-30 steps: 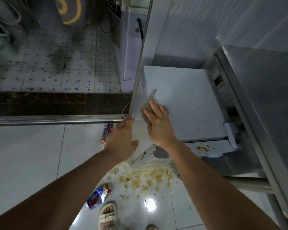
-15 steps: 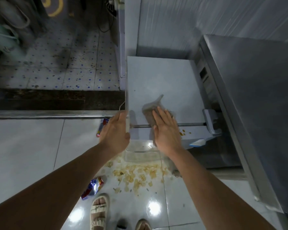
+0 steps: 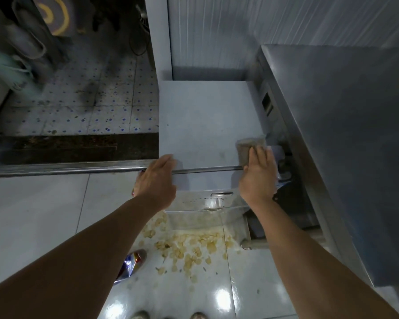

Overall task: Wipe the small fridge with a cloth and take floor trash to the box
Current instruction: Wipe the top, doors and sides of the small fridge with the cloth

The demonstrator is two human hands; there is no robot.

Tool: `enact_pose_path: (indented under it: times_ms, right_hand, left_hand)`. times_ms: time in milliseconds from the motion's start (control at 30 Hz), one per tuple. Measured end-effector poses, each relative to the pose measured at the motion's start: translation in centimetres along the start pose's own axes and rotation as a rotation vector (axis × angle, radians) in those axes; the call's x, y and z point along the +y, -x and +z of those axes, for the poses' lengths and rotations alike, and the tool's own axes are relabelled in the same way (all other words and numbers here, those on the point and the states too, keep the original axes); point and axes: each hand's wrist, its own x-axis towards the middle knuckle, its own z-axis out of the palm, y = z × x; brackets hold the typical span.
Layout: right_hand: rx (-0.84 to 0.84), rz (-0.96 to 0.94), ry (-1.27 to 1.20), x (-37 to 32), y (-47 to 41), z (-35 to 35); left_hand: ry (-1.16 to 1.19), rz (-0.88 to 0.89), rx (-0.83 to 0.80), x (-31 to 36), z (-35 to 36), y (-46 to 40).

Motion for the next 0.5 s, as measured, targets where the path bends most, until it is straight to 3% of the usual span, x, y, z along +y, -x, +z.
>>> enact_pose_path:
  times_ms: [167, 267, 500]
  right_hand:
    - [-0.007, -0.194, -0.093, -6.3, 2.8, 1.8]
    - [-0.076, -0.311, -0.074, -5.7, 2.9, 1.5]
    - [-0.075, -0.069, 0.032, 1.8, 1.6, -1.7]
  left_hand:
    - [-0.016, 0.017, -0.012, -0.1, -0.1, 0.0]
    - [-0.04, 0.013, -0.048, 0.0, -0.4, 0.0]
    - [-0.12, 0.033, -0.011, 1.2, -0.6, -0.3]
